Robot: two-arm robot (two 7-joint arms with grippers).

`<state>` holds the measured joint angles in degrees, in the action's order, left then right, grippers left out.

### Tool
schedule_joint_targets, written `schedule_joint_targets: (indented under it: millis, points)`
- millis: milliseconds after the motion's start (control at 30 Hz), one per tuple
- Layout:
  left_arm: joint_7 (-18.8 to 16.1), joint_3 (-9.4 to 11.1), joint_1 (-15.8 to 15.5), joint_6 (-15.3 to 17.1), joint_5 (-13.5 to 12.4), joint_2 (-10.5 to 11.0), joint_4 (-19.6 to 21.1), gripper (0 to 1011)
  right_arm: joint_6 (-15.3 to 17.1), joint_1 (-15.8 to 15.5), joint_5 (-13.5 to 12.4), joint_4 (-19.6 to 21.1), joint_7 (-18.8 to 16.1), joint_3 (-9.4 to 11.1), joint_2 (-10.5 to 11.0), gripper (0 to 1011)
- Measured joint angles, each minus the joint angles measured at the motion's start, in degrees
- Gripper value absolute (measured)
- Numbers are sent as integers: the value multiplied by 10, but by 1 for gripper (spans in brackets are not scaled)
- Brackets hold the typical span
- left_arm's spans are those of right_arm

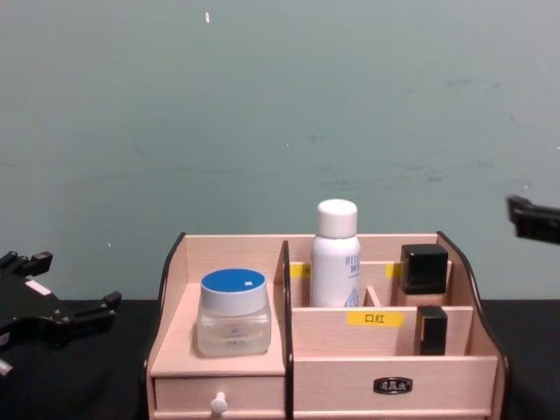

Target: Pick up the facial cleanser and watermelon frost from the table and place them into the tiered storage box.

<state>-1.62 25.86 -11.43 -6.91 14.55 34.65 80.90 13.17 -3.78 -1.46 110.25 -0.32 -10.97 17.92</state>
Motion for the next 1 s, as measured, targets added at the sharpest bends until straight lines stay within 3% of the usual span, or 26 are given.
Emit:
schedule_joint_targets:
  millis: [233, 767, 1000]
  points:
    - [0, 0, 0, 0, 0, 0, 0, 1001, 6, 9, 24, -43, 29, 16, -22, 1002]
    - [0, 0, 0, 0, 0, 0, 0, 1001, 3, 31, 40, -121, -3, 15, -39, 1002]
    - [0, 0, 0, 0, 0, 0, 0, 1001, 3, 31, 40, -121, -4, 15, -39, 1002]
